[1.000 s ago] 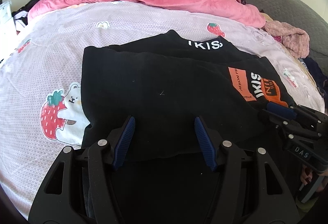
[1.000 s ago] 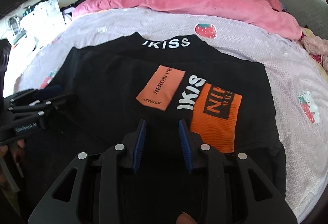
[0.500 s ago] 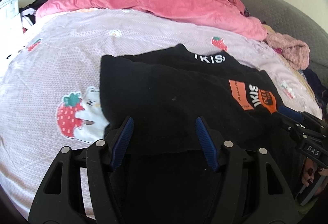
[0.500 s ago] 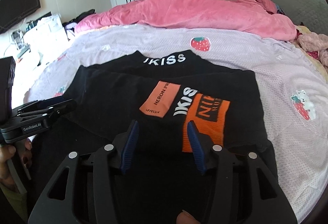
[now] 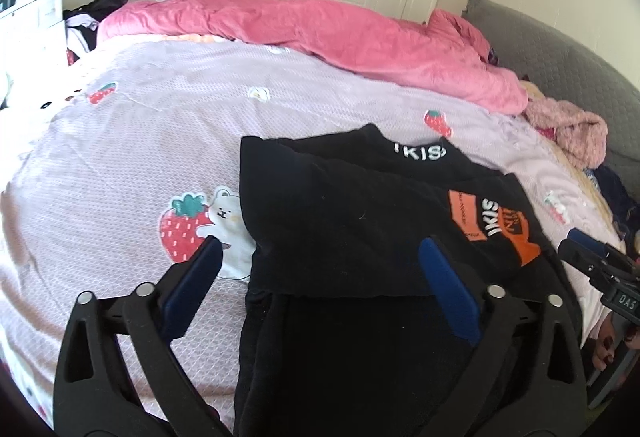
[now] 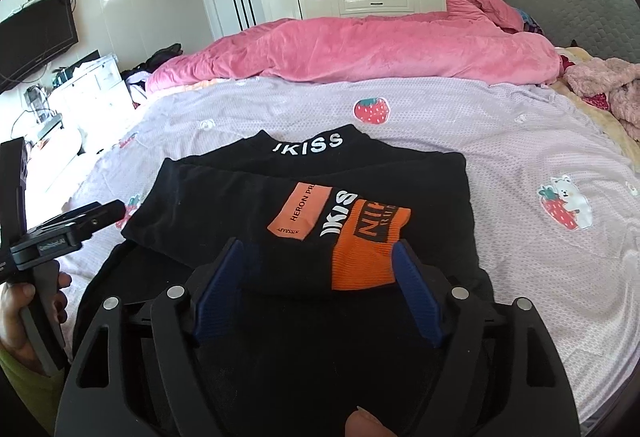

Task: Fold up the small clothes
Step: 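Move both grippers down to the hem of the black sweatshirt, then close both grippers on the sweatshirt hem, then lift the hem with both grippers and fold it toward the collar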

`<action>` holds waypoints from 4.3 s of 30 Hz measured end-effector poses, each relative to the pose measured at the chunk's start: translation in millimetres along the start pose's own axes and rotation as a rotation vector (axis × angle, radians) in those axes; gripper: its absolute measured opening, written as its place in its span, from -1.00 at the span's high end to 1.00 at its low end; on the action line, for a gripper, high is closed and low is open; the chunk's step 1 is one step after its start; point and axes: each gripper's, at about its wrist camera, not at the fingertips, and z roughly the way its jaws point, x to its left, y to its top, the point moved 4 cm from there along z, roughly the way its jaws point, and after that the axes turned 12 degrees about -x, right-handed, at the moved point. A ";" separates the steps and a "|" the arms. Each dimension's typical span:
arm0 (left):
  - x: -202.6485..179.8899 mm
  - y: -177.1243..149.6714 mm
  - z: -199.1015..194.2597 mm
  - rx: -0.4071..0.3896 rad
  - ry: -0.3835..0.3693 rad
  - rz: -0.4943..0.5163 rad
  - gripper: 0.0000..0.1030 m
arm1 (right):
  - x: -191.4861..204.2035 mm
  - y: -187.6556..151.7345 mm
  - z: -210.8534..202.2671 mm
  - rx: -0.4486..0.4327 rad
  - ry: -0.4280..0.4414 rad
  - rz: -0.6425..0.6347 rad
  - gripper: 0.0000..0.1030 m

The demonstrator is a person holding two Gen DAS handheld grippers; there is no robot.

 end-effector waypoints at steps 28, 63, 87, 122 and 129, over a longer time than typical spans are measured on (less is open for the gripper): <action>46.3 -28.1 -105.2 -0.040 0.116 -0.038 -0.81 | -65.7 -36.7 -93.6 0.017 -0.103 0.031 -0.46; 29.8 -140.9 -114.5 0.222 0.103 0.023 -0.79 | -78.4 -142.2 -110.4 0.299 -0.141 -0.023 0.88; 26.1 -150.6 -116.8 0.263 0.036 -0.009 0.19 | -76.8 -150.7 -116.6 0.316 -0.118 -0.029 0.25; 15.2 -85.1 -149.5 0.041 -0.011 -0.034 0.93 | -83.0 -87.2 -151.8 0.058 -0.086 0.059 0.86; 23.0 -56.9 -138.7 -0.008 0.005 -0.050 0.93 | -85.2 -57.6 -145.5 -0.016 -0.090 0.066 0.86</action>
